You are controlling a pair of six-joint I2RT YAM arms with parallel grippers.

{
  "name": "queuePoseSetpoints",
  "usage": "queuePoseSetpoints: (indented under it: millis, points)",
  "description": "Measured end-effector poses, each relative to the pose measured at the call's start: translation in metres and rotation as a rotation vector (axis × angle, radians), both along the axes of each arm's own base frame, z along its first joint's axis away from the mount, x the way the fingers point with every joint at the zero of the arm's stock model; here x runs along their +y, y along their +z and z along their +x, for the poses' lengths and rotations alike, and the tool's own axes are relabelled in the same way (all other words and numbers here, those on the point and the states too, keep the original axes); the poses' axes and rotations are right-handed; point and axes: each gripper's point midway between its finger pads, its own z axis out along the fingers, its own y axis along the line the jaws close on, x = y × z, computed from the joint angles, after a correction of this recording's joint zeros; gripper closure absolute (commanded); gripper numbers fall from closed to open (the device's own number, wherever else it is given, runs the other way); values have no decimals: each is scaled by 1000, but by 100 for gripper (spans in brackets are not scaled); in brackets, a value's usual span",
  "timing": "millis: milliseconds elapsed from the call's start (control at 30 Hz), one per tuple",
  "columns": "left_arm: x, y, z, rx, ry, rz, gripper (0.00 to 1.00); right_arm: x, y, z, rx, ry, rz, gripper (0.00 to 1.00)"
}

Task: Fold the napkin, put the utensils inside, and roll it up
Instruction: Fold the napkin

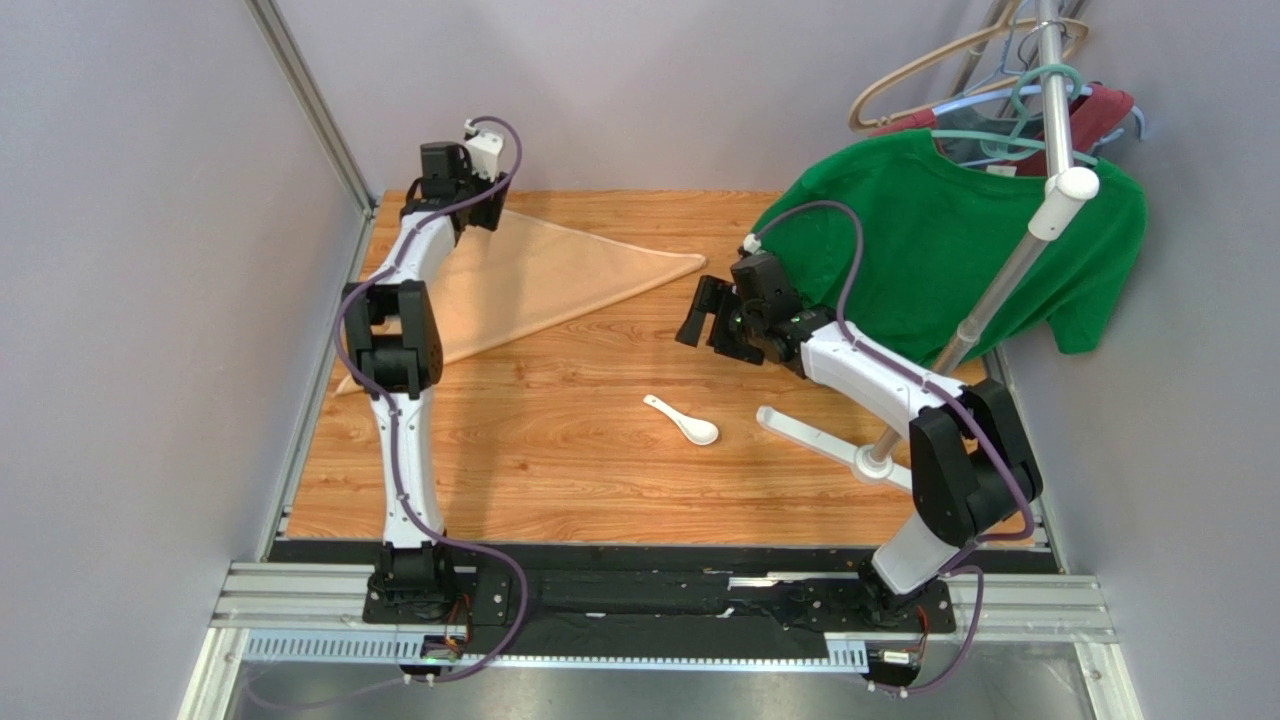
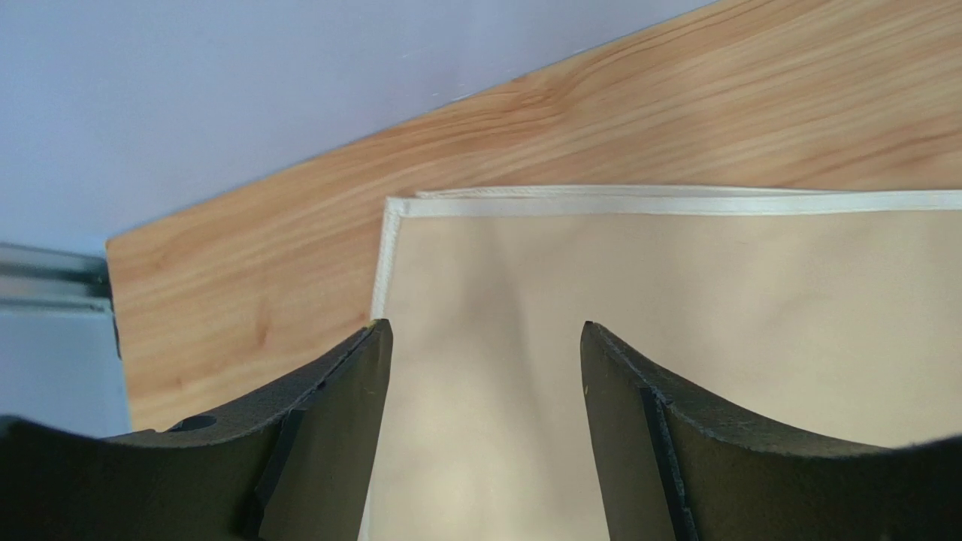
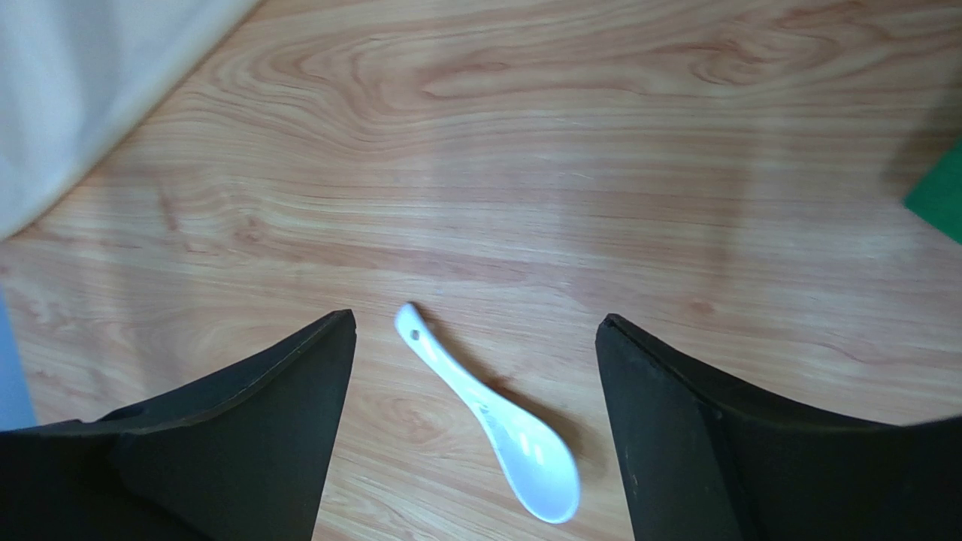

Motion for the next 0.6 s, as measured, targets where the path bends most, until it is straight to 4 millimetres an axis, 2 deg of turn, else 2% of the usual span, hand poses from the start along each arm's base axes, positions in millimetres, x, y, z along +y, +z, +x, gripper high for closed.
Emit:
queuePoseSetpoints:
  millis: [100, 167, 233, 267, 333, 367, 433, 500, 600]
  points:
    - [-12, 39, -26, -25, 16, -98, 29, 29, 15, 0, -38, 20, 94, 20]
    - [-19, 78, -41, -78, 32, -152, 31, 43, 24, 0, -61, 35, 140, 20]
    - [-22, 107, -55, -119, 58, -197, 31, 58, 27, -3, -77, 54, 162, 20]
    - [-23, 120, -65, -139, 77, -227, 32, 63, 27, -4, -77, 54, 172, 20]
    - [-26, 133, -87, -161, 105, -286, 33, 73, 25, -6, -69, 47, 194, 21]
    - [-28, 133, -98, -159, 109, -316, 33, 79, 25, -7, -70, 37, 216, 21]
    - [-38, 119, -119, -129, 102, -363, 34, 87, 25, -10, -69, 15, 247, 21]
    - [-47, 95, -134, -70, 97, -388, 35, 92, 25, -11, -72, -15, 265, 21]
    - [-71, 48, -158, 52, 83, -429, 36, 102, 27, -5, -83, -68, 314, 25]
